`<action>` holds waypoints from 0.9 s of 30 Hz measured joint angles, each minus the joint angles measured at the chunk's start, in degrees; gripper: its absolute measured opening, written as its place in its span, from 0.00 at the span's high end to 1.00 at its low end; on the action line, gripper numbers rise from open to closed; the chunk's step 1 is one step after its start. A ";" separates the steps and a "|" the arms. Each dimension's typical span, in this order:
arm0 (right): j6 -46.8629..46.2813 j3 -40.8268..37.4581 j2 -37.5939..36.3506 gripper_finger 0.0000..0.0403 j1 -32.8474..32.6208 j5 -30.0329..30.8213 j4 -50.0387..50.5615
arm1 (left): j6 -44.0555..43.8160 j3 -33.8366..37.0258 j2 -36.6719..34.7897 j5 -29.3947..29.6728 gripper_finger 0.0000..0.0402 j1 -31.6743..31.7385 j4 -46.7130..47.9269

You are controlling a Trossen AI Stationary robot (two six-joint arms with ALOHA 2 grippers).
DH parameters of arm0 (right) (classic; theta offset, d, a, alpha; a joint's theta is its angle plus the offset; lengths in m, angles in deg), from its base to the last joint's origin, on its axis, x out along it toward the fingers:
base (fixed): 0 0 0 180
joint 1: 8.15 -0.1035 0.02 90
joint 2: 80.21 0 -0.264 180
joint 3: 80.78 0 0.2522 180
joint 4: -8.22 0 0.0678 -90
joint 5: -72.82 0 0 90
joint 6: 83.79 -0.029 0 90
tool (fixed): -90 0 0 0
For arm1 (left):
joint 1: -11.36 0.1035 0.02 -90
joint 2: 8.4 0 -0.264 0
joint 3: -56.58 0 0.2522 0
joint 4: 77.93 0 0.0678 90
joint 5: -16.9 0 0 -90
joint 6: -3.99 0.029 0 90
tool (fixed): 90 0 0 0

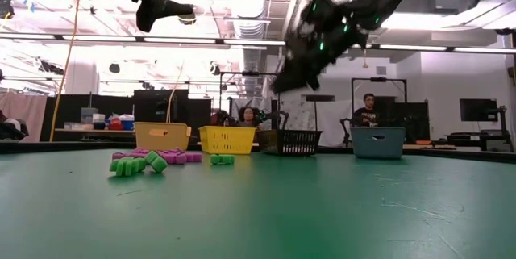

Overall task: Sort Halloween decoration
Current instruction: Put the green skeleton toy into the blue bin

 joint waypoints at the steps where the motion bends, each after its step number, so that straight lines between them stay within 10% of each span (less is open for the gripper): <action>1: 0.52 0.00 -1.39 0.66 -0.58 -1.83 -0.71 | 0.00 0.00 0.00 0.00 0.42 0.00 0.00; 13: 7.92 0.00 -11.72 0.66 -13.32 -8.03 -2.60 | -1.07 0.00 0.02 1.60 0.42 0.00 -1.75; 27: 0.26 -5.38 -0.32 0.66 -20.38 -18.76 -27.77 | -5.04 -0.04 0.02 1.37 0.42 -0.20 -3.75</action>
